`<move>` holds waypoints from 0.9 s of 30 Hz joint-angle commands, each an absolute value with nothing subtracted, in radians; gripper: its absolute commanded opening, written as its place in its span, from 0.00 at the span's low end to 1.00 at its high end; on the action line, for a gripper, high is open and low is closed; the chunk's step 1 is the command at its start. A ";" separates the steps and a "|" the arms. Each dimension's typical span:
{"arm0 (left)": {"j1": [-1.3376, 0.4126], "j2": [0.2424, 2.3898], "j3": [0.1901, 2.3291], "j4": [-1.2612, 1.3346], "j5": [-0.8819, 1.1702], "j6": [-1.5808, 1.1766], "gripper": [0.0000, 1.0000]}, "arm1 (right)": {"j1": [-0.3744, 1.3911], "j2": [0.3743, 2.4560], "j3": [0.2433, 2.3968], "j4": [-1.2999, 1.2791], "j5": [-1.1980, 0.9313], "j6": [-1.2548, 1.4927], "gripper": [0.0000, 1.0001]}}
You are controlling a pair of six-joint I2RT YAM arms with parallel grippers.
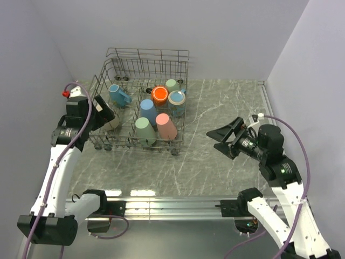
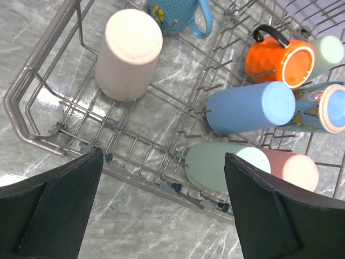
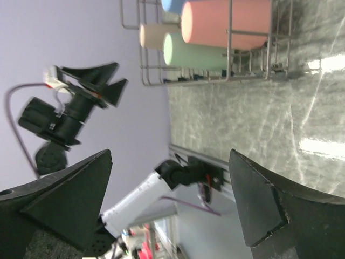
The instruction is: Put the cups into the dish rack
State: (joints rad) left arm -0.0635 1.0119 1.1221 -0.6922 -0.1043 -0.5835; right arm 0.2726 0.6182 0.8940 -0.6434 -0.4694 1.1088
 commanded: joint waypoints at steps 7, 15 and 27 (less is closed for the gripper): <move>-0.094 0.876 1.100 -0.681 -0.129 -0.634 0.99 | 0.279 0.707 1.159 -0.874 -0.572 0.708 0.96; -0.117 0.657 1.169 -0.833 -0.133 -0.574 0.99 | 0.278 0.566 1.229 -1.020 -0.519 0.489 0.97; -0.117 0.469 1.264 -1.000 -0.334 -0.500 0.99 | 0.330 0.370 1.126 -0.994 -0.540 0.543 1.00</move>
